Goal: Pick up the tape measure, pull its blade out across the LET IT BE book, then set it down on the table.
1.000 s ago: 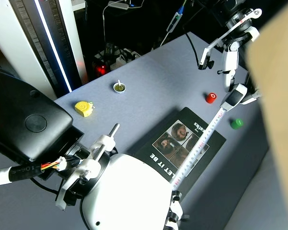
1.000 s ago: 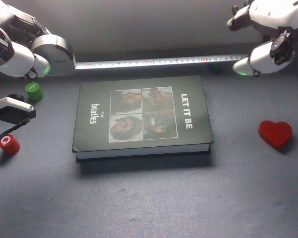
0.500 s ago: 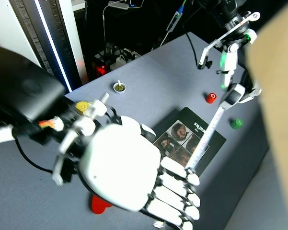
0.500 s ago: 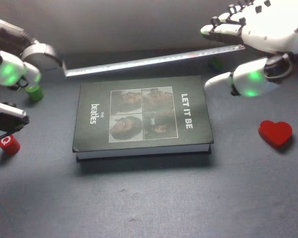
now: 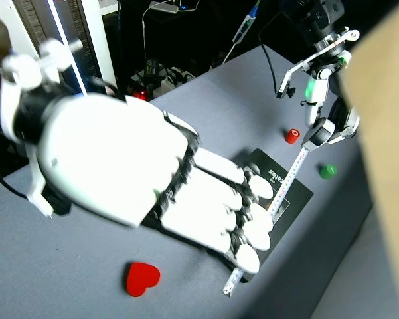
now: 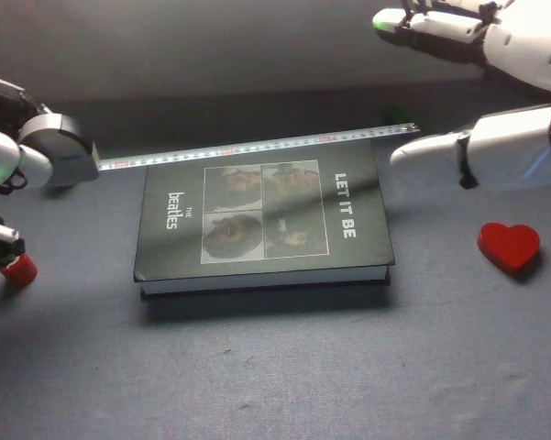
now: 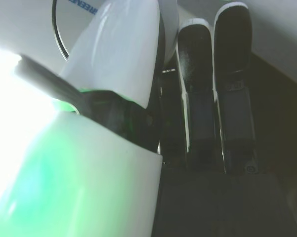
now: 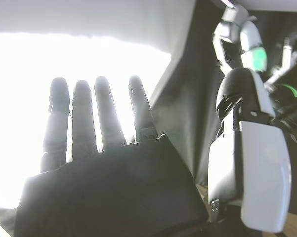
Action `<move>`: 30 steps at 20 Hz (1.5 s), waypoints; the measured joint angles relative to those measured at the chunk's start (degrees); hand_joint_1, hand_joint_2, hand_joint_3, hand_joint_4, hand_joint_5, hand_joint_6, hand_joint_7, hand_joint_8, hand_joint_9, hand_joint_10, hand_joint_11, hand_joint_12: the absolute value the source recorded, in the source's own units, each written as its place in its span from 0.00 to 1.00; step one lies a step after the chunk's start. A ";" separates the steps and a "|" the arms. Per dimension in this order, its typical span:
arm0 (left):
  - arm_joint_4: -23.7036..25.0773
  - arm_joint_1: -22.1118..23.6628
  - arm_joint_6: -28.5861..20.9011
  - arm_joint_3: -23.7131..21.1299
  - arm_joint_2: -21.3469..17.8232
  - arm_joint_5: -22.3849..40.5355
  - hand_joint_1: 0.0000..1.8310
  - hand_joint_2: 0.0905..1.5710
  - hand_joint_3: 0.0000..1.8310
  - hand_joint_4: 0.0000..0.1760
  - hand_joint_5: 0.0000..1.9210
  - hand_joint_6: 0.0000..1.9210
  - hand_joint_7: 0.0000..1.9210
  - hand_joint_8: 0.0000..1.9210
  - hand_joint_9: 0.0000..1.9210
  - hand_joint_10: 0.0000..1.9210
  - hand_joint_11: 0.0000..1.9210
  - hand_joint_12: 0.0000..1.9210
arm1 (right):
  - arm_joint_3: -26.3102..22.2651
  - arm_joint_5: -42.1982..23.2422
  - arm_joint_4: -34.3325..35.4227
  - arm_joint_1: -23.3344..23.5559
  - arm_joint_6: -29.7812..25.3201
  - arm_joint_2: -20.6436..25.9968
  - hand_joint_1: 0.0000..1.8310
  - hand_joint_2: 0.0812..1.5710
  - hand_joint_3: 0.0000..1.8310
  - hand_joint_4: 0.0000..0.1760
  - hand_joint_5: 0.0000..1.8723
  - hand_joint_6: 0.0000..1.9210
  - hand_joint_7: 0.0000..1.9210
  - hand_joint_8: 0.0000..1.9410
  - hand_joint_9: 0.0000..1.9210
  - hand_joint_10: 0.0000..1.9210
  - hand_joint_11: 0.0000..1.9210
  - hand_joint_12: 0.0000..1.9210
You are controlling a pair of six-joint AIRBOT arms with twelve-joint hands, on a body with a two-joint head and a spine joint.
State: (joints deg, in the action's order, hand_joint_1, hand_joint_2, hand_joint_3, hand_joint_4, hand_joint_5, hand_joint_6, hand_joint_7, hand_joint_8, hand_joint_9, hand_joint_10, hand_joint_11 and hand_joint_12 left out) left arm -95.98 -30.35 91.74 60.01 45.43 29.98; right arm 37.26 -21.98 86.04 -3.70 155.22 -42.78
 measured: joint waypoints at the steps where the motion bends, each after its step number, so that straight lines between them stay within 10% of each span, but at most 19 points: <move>1: 0.26 -0.66 -0.24 0.22 0.00 -0.37 0.75 0.72 0.00 0.00 0.40 0.57 0.47 0.58 0.45 0.72 0.44 0.64 | 0.02 0.11 -0.13 0.00 0.22 0.20 0.01 0.65 0.00 0.75 0.01 0.00 0.02 0.00 0.01 0.00 0.00 0.20; 9: 8.70 -5.55 -6.03 2.32 0.00 -7.48 0.74 0.72 0.00 0.00 0.40 0.57 0.47 0.58 0.45 0.72 0.44 0.63 | -0.11 9.42 -0.76 -0.46 1.05 0.15 0.02 0.65 0.00 0.72 0.02 0.00 0.02 0.00 0.02 0.00 0.00 0.20; 30: 25.79 -15.28 -26.80 8.98 2.67 -9.20 0.75 0.72 0.00 0.00 0.42 0.54 0.48 0.57 0.45 0.71 0.45 0.63 | -0.11 8.17 -0.74 0.59 1.88 0.04 0.03 0.67 0.00 0.63 0.01 0.00 0.04 0.00 0.04 0.00 0.00 0.23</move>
State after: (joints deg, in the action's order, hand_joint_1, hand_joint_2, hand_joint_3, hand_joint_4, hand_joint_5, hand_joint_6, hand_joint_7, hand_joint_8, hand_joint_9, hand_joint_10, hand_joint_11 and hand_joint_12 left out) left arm -70.19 -45.63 64.95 68.99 48.10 20.78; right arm 37.15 -13.80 85.30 -3.11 157.10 -42.74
